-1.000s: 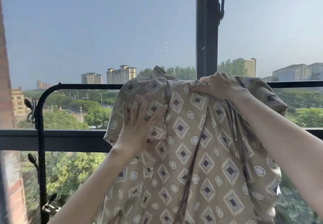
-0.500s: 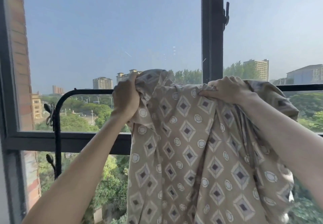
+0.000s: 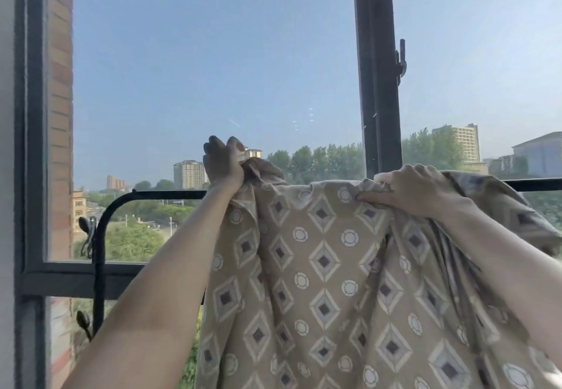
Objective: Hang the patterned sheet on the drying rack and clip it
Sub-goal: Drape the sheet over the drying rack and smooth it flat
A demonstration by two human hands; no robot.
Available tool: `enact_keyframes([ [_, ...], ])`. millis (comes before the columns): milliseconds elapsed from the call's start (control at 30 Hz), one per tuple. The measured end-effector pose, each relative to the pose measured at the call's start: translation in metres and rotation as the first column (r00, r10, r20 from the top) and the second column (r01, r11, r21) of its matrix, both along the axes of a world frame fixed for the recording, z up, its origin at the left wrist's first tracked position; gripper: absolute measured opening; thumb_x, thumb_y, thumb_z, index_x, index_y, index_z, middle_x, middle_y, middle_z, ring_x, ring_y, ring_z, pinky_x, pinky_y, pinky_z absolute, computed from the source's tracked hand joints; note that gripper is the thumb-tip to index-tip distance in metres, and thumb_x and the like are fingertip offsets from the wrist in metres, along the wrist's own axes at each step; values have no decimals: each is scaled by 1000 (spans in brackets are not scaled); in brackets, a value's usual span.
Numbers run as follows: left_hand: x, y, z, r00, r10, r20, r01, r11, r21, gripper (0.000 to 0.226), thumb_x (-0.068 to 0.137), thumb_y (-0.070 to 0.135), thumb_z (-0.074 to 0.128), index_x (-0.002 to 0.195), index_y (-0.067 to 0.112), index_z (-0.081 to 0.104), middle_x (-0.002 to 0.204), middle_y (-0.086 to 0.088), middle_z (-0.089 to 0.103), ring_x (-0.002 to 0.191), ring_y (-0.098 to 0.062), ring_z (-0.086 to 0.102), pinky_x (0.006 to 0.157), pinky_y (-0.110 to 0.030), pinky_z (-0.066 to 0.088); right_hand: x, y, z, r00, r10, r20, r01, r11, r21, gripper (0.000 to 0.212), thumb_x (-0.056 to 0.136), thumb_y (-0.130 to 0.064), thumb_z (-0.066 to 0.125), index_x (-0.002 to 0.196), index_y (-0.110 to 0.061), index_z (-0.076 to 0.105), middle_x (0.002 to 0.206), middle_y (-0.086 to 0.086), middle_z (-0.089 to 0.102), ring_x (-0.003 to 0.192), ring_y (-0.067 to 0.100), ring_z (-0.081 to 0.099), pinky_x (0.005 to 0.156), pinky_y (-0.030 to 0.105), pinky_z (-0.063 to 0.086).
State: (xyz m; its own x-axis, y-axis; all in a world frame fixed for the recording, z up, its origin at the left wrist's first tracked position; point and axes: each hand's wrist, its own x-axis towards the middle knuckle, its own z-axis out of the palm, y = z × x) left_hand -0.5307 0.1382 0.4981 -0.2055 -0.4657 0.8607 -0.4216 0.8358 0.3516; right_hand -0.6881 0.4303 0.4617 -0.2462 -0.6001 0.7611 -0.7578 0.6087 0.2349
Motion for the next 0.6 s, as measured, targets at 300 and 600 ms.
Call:
enact_keyframes([
  [300,21,18,-13,945,-324,45,315,938,143,28,79,32,69,99,12,64,99,-3,66,90,-17,56,73,-24,37,8,1,0,1000,-4,4,4,1000,20,62,71,-85,32,88,-33,61,77,1,65,78,23,59,68,31,37],
  [600,22,34,-17,842,-4,540,-122,973,197,48,101,39,19,143,20,35,150,-9,32,142,-29,16,108,-65,-5,21,4,-1,1000,11,0,-11,1000,22,60,68,-88,27,67,-32,47,71,0,58,82,26,61,73,33,42],
])
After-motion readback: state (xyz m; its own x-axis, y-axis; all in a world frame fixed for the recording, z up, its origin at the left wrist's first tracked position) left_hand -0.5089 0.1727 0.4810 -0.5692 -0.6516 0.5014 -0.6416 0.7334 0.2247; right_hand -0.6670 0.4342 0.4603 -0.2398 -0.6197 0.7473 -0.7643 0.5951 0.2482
